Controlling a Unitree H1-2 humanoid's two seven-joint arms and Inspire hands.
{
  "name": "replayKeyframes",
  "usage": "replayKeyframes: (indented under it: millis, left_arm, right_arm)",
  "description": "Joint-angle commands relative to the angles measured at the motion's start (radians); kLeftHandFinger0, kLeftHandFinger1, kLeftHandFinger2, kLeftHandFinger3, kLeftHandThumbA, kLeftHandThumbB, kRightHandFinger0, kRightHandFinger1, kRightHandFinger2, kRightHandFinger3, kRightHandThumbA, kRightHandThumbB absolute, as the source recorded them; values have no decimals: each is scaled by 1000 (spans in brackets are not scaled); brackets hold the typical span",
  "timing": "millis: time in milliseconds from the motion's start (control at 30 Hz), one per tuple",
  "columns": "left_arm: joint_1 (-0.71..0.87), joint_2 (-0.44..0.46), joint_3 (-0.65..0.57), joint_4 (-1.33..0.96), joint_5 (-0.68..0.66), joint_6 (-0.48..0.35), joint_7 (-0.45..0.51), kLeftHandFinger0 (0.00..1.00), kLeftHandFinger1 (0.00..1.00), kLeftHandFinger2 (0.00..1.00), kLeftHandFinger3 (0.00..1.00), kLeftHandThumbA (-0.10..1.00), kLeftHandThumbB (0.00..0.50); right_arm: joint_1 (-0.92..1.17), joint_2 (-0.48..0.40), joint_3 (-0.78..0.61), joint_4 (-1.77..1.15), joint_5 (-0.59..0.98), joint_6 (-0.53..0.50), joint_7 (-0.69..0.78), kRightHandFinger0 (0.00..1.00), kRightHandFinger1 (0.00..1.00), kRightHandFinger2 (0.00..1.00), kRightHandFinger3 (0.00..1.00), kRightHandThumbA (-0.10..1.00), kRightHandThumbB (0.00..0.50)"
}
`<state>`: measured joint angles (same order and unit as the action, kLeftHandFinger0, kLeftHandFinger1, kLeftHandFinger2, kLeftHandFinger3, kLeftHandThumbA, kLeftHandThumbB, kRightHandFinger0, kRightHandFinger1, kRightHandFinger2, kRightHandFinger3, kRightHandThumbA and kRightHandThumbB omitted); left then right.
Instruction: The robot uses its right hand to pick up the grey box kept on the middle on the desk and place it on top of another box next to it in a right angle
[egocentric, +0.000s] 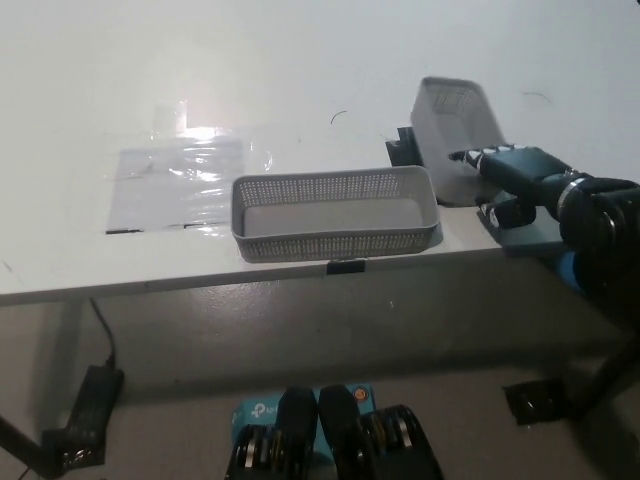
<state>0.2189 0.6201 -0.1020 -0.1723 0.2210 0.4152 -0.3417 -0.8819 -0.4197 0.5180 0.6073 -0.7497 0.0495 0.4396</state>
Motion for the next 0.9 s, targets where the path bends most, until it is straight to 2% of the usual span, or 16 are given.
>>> replayKeyframes:
  millis: [0, 67, 133, 167, 233, 267, 300, 367, 400, 467, 600, 633, 667, 733, 800, 867]
  left_arm:
    - [-8, 27, 19, -30, 6, 5, -5, 20, 96, 87, 58, 961, 255]
    - [-8, 27, 19, -25, 9, -10, -1, 21, 76, 61, 24, 963, 255]
    - [-11, 31, 23, -29, 10, -1, -1, 16, 77, 64, 10, 984, 276]
    - [-11, 30, 24, -26, 8, -9, 0, 15, 77, 60, 2, 989, 284]
    - [-13, 37, 34, -32, 1, -9, -4, 11, 78, 61, 0, 991, 292]
    - [-12, 40, 36, -45, 9, 13, -4, 71, 99, 81, 24, 969, 259]
    - [-13, 41, 37, -49, 12, 25, -4, 96, 110, 92, 37, 959, 242]
    - [-11, 41, 38, -56, 12, 31, -6, 78, 117, 98, 45, 931, 215]
    - [-6, 40, 42, -55, 10, 17, -2, 56, 103, 74, 9, 940, 216]
    - [-7, 36, 46, -52, -1, 17, -8, 1, 75, 41, 0, 962, 260]
    - [-3, 36, 52, -59, 2, 26, -11, 11, 94, 67, 19, 955, 257]
    - [-3, 37, 52, -55, 4, 13, -9, 30, 98, 70, 40, 953, 243]
    - [-4, 36, 53, -51, 1, 14, -10, 24, 93, 58, 26, 947, 246]
    - [-5, 36, 50, -52, 8, 23, -9, 49, 107, 77, 36, 928, 216]
    - [-5, 40, 45, -55, 18, 25, -10, 77, 128, 96, 46, 954, 239]
    - [4, 36, 48, -57, 8, 14, -10, 19, 113, 84, 29, 954, 224]
  right_arm:
    - [-71, -7, 53, 78, -84, -41, -74, 1000, 1000, 1000, 1000, 283, 393]
    - [-84, -9, 116, 112, -138, -42, -86, 1000, 1000, 1000, 1000, 340, 398]
    - [-96, 0, 180, 128, -210, 25, -63, 963, 1000, 980, 1000, 300, 476]
    - [-97, -2, 207, 124, -233, 40, -64, 376, 526, 658, 1000, 306, 444]
    - [-116, 2, 263, 147, -291, 47, -96, 11, 135, 318, 1000, 312, 428]
    - [-127, 7, 304, 168, -333, 60, -104, 0, 55, 258, 1000, 117, 238]
    - [-131, 9, 325, 179, -348, 63, -117, 0, 31, 231, 1000, -70, 139]
    - [-134, 8, 341, 183, -348, 55, -136, 73, 145, 310, 1000, -100, 38]
    - [-132, 7, 351, 175, -360, 61, -162, 16, 85, 246, 847, -70, 7]
    - [-127, -2, 361, 141, -381, 71, -178, 0, 102, 286, 659, 1, 0]
    - [-115, 1, 367, 134, -407, 84, -247, 0, 151, 357, 454, 102, 0]
    - [-101, 3, 340, 147, -386, 56, -368, 0, 89, 285, 125, 29, 6]
    - [-94, 4, 328, 153, -381, 47, -432, 0, 71, 289, 32, 54, 1]
    - [-77, 8, 289, 168, -343, -3, -562, 0, 61, 378, 46, -84, 35]
    - [-63, 17, 245, 184, -301, -32, -636, 0, 102, 445, 222, -100, 63]
    - [-54, 18, 220, 201, -277, -79, -687, 0, 105, 444, 331, -100, 28]
